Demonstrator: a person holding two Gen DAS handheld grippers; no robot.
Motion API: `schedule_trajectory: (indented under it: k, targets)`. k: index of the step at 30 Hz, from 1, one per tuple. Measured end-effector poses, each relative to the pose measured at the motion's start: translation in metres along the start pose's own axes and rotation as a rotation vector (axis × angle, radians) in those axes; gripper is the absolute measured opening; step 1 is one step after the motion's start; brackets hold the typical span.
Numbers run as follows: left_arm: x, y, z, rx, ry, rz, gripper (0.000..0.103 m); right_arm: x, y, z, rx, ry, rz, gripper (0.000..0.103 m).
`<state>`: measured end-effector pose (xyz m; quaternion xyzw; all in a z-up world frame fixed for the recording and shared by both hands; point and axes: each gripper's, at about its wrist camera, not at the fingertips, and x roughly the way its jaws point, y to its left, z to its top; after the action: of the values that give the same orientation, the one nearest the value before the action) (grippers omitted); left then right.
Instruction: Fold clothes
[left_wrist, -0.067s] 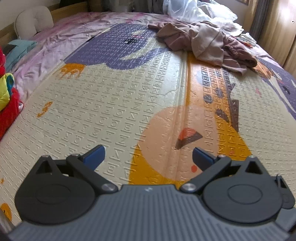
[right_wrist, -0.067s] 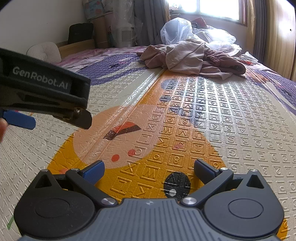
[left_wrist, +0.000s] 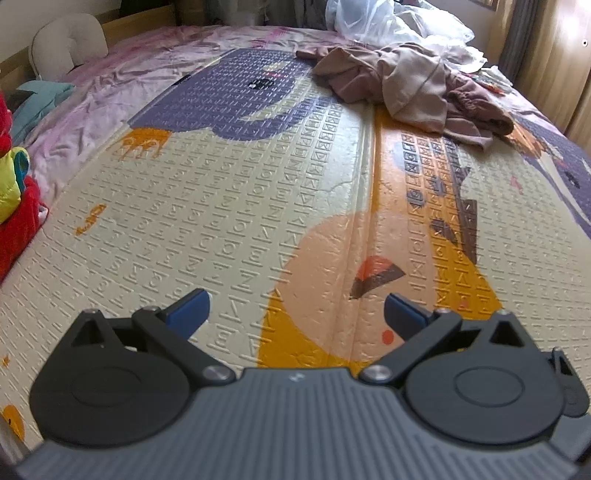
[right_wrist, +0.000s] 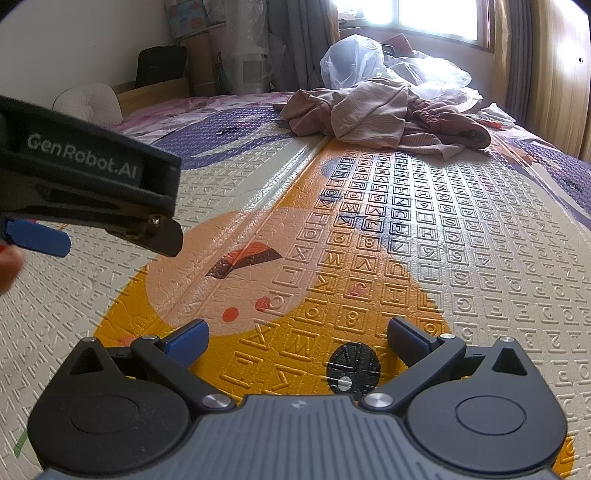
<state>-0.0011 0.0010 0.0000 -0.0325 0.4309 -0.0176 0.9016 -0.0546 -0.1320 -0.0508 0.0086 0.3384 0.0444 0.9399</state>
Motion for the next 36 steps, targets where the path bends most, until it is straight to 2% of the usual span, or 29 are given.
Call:
schedule_trajectory:
  k: [6, 19, 30, 36]
  targets:
    - [-0.002, 0.003, -0.002, 0.010, -0.028, 0.010, 0.103, 0.000, 0.000, 0.000, 0.001, -0.001, 0.001, 0.103]
    - [0.001, -0.003, 0.000, 0.025, -0.021, 0.035, 0.103, 0.001, 0.000, 0.000, 0.000, -0.001, 0.000, 0.103]
    - [0.011, 0.000, -0.001, 0.019, 0.022, 0.032, 0.103, 0.000, 0.001, 0.000, -0.006, 0.003, -0.005, 0.103]
    - [0.027, 0.004, 0.000, -0.017, 0.114, 0.021, 0.103, -0.003, -0.012, 0.005, 0.059, -0.002, 0.026, 0.103]
